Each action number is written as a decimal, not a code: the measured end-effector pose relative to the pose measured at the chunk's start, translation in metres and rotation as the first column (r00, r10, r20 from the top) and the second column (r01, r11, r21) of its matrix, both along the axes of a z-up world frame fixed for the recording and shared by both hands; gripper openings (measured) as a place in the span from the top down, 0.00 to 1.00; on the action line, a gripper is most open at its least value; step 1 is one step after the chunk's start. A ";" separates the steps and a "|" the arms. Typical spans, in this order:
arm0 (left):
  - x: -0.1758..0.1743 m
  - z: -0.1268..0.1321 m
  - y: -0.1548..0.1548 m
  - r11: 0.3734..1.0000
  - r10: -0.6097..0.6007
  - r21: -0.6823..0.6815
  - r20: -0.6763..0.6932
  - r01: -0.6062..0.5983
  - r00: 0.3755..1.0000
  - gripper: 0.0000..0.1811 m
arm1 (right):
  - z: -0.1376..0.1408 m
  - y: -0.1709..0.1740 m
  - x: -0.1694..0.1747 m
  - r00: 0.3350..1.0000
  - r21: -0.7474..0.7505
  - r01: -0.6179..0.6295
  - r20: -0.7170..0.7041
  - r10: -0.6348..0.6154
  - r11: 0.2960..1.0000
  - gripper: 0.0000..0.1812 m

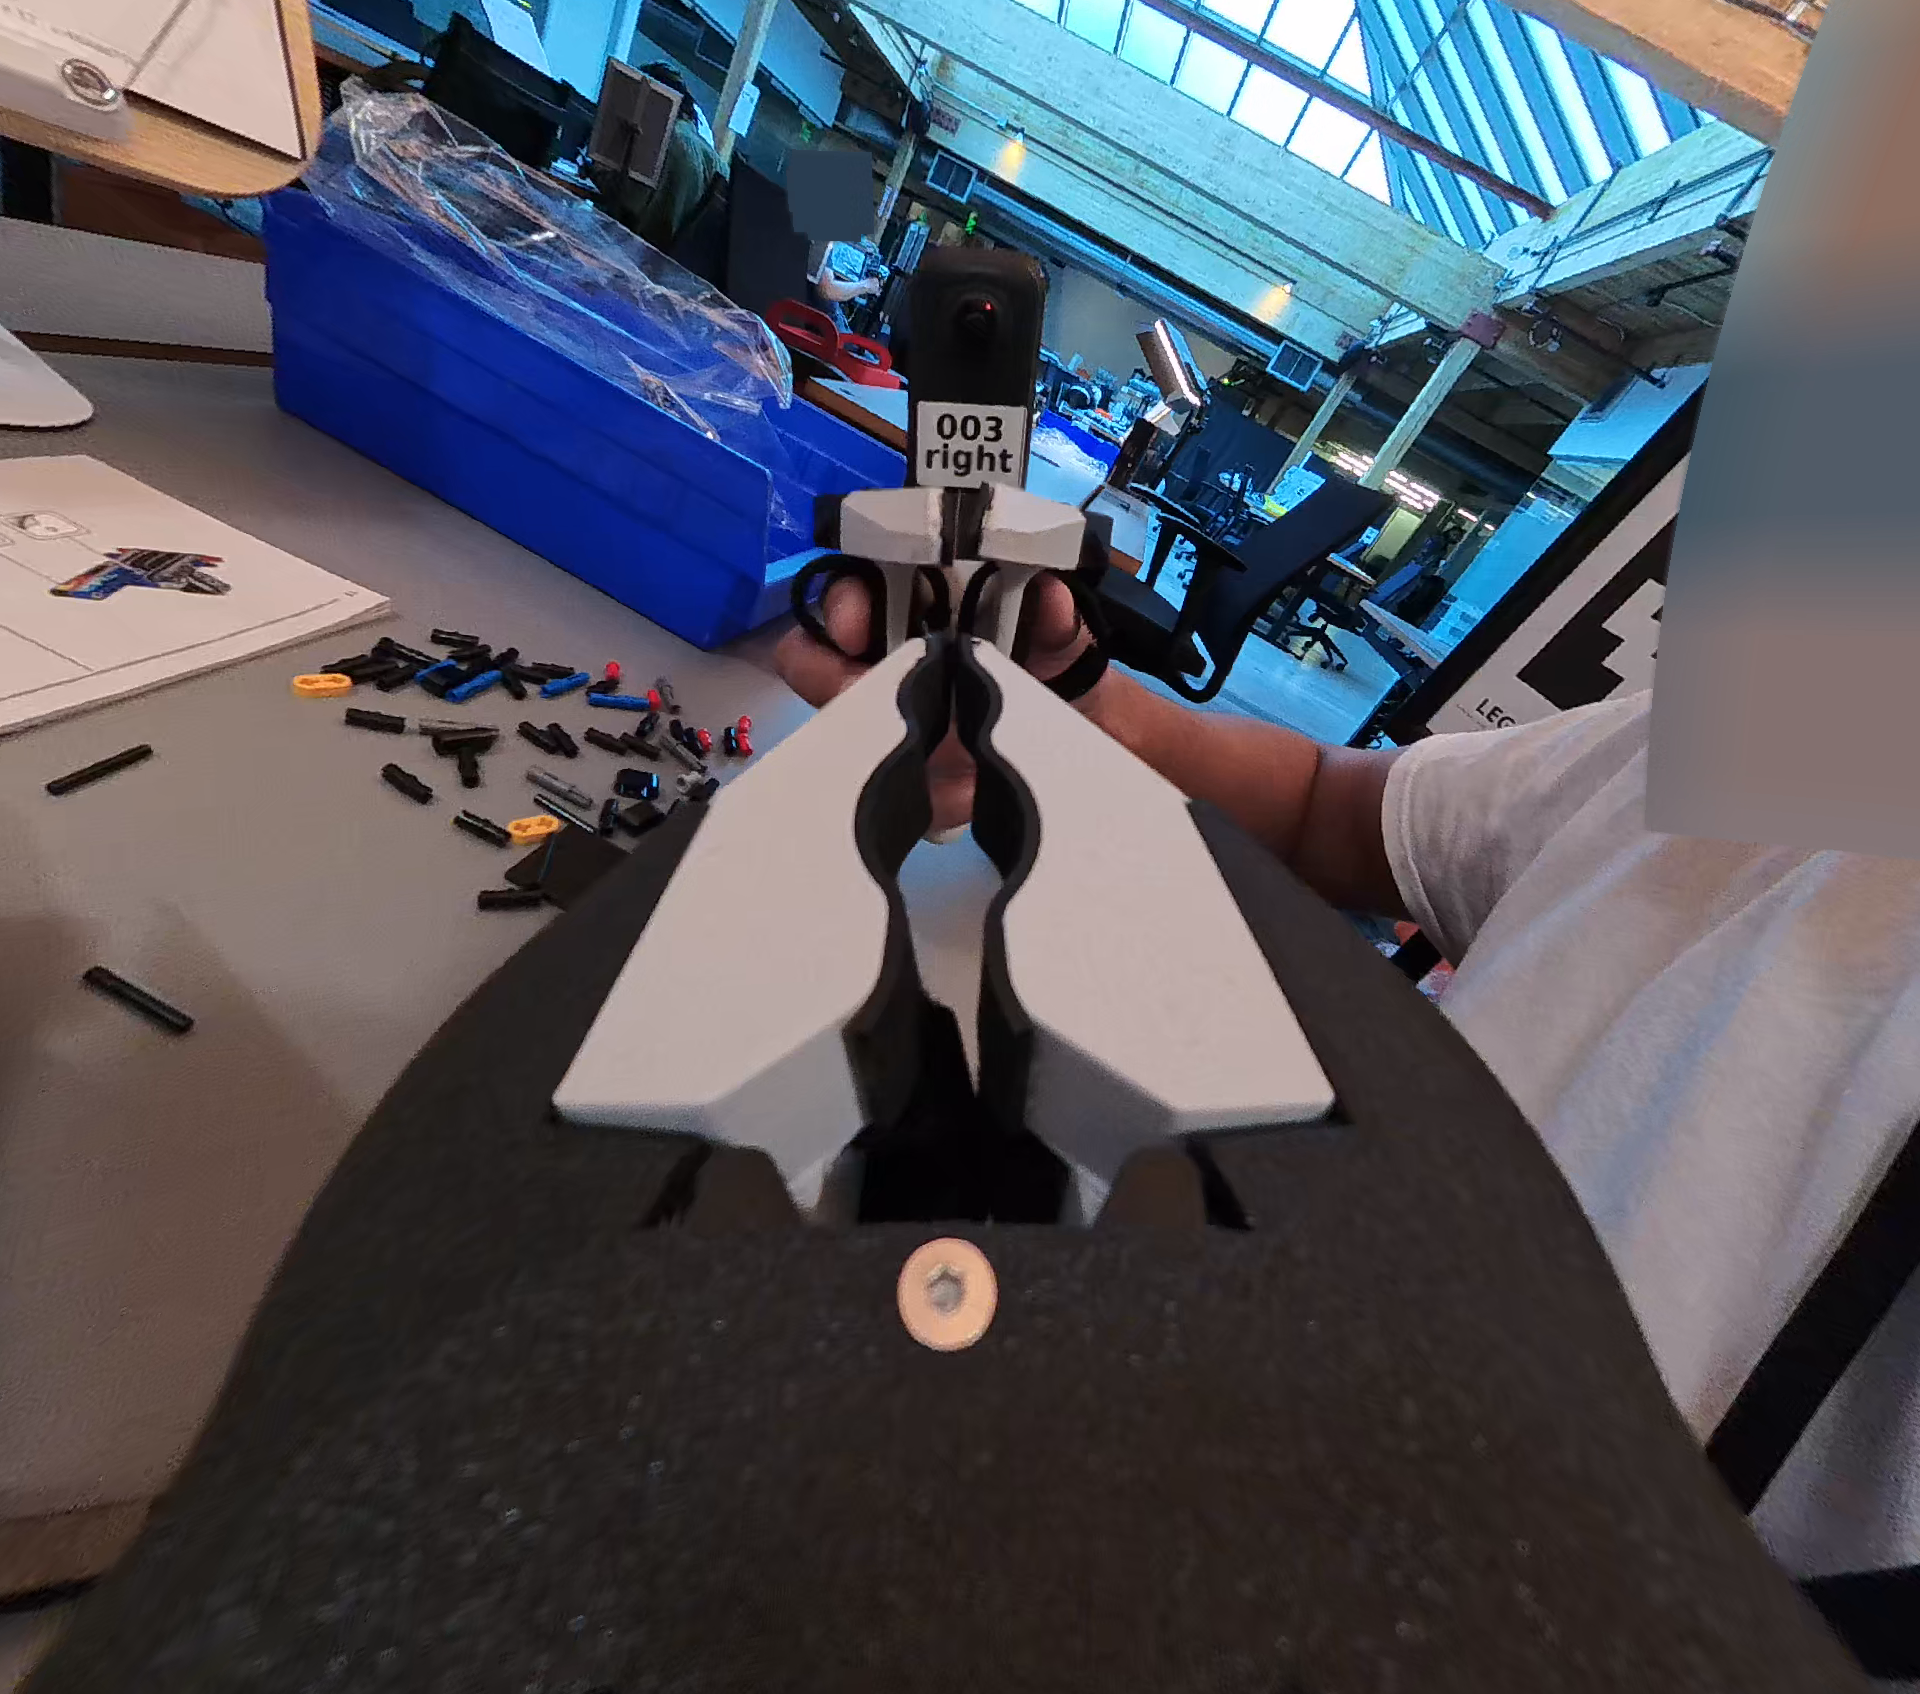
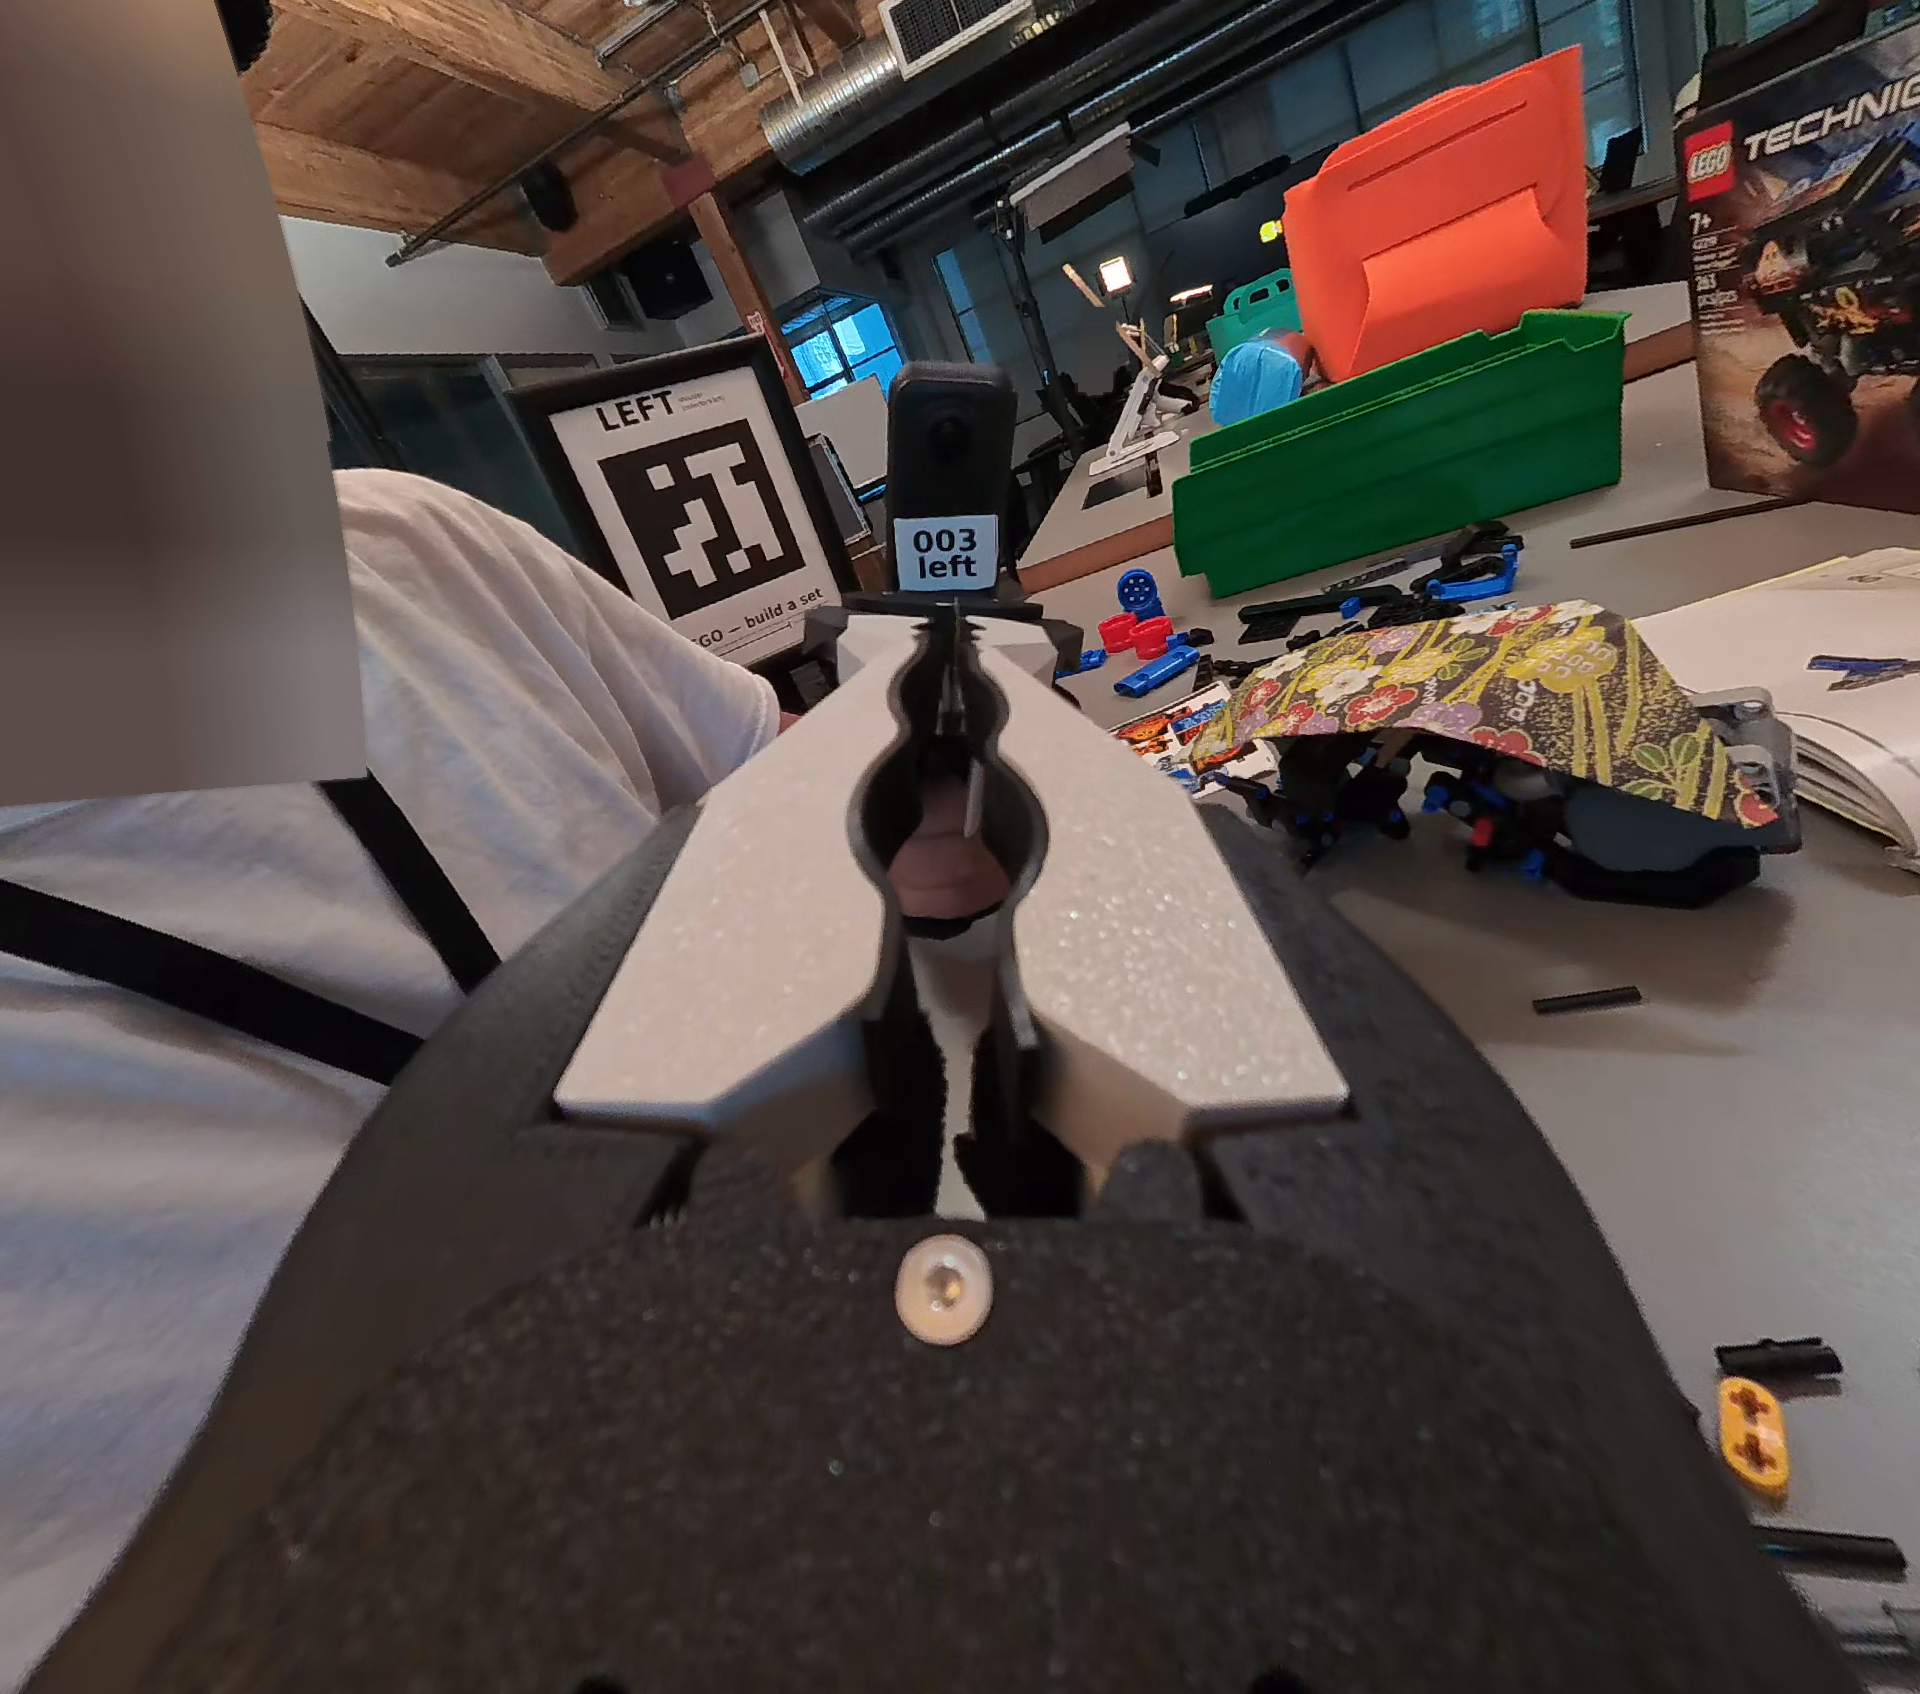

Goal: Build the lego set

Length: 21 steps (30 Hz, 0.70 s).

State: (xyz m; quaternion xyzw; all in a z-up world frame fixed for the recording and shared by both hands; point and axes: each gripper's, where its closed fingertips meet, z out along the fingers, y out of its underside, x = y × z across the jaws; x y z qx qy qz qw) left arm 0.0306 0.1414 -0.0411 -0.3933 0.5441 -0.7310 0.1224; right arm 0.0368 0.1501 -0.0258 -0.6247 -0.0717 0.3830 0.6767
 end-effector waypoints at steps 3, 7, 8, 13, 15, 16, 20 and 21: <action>0.000 0.000 -0.001 1.000 0.001 0.001 0.003 -0.001 1.000 1.00 | 0.001 -0.001 0.002 1.000 0.004 0.007 0.005 -0.007 1.000 0.99; -0.001 0.001 -0.002 1.000 -0.001 0.003 0.007 0.001 1.000 1.00 | 0.002 -0.001 0.001 1.000 0.007 0.007 0.011 -0.007 1.000 1.00; -0.001 0.000 -0.002 1.000 0.000 0.003 0.007 0.000 1.000 1.00 | 0.002 -0.001 0.001 1.000 0.008 0.008 0.014 -0.008 1.000 1.00; -0.001 -0.002 -0.005 1.000 -0.006 0.004 0.005 0.006 1.000 1.00 | 0.000 -0.001 0.002 0.999 0.002 0.021 0.033 -0.021 1.000 1.00; -0.002 -0.002 -0.006 1.000 -0.002 0.014 0.010 0.002 1.000 1.00 | -0.001 0.000 0.003 0.999 -0.005 0.030 0.043 -0.030 1.000 1.00; -0.002 -0.002 -0.006 1.000 0.003 0.020 0.016 -0.004 1.000 1.00 | -0.002 0.000 0.004 0.999 -0.007 0.031 0.045 -0.031 0.999 1.00; -0.003 -0.001 -0.007 1.000 0.023 0.020 0.026 -0.024 0.999 0.88 | -0.002 0.000 0.008 0.997 -0.010 0.051 0.061 -0.050 0.999 1.00; -0.003 -0.001 -0.007 1.000 0.026 0.016 0.025 -0.027 0.999 0.87 | -0.002 0.000 0.008 0.997 -0.008 0.049 0.063 -0.048 0.999 1.00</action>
